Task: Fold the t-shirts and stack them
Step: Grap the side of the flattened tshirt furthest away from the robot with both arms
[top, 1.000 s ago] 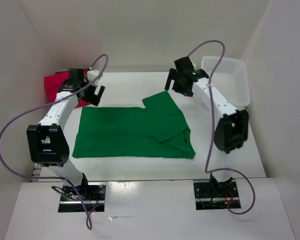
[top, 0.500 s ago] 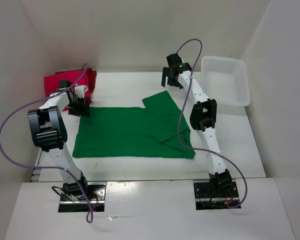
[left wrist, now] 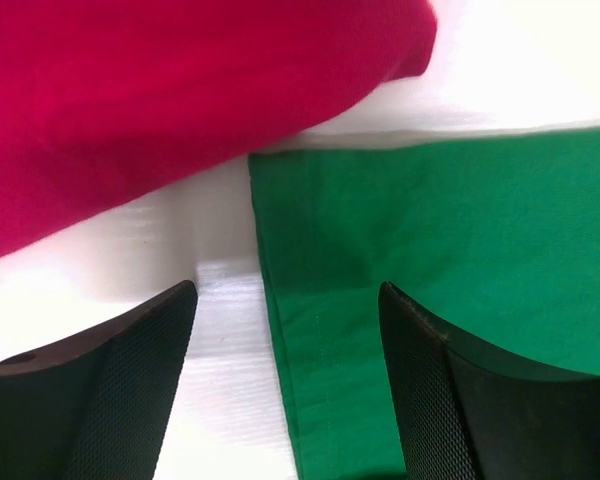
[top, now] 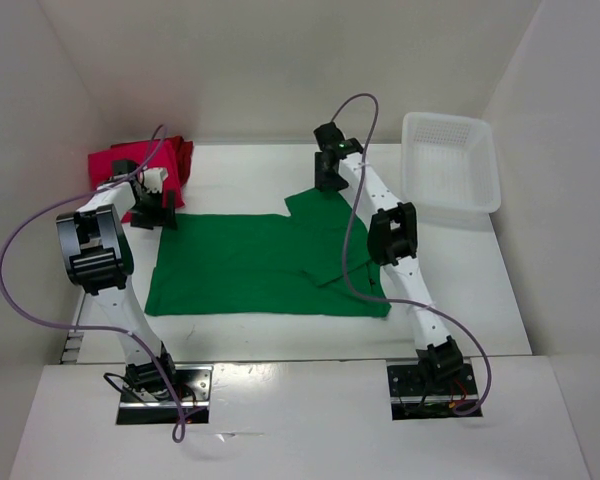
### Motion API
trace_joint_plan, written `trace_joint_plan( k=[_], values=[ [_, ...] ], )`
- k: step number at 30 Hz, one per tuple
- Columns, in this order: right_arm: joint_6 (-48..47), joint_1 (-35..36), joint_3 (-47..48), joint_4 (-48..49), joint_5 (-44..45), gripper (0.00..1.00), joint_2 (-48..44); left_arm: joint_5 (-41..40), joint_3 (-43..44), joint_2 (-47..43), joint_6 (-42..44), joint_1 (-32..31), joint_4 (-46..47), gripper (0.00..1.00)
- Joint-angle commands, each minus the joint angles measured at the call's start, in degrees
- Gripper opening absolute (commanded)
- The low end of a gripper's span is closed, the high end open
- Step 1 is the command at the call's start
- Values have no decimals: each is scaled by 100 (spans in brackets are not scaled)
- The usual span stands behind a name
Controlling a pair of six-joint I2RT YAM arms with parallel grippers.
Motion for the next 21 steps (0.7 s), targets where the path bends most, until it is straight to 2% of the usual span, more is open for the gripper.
trace_joint_plan(
  k=[1,2,6,11,16,19,21],
  values=[
    [17,98,49,-202,4,50,206,102,126,186,-99,10,17,81],
    [17,98,48,-255,4,31,145,102,126,186,-99,10,17,82],
    [17,151,-4,-405,118,0,-40,155,188,186,-99,10,17,83],
    [17,151,-382,-589,171,0,-671,93,241,186,-99,10,17,83],
    [-88,607,-1269,-660,171,0,-1366,479,477,255,-152,10,8,84],
    [-88,775,-2260,-292,119,0,-1972,768,531,309,-265,10,8,84],
    [-88,775,-3376,329,-4,0,-2629,770,531,309,-266,10,8,84]
  ],
)
